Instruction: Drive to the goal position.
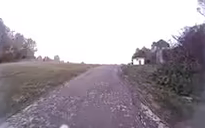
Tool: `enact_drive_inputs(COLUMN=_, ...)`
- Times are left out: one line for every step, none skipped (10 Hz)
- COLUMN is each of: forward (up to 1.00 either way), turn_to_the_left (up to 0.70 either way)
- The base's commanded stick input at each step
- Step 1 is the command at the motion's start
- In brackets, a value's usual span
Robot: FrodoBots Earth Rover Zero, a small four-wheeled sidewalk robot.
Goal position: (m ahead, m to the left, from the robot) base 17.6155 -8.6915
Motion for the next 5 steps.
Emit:
enact_drive_inputs(forward=0.7, turn_to_the_left=0.0)
enact_drive_inputs(forward=0.7, turn_to_the_left=0.0)
enact_drive_inputs(forward=0.7, turn_to_the_left=0.0)
enact_drive_inputs(forward=0.7, turn_to_the_left=0.0)
enact_drive_inputs(forward=0.7, turn_to_the_left=0.0)
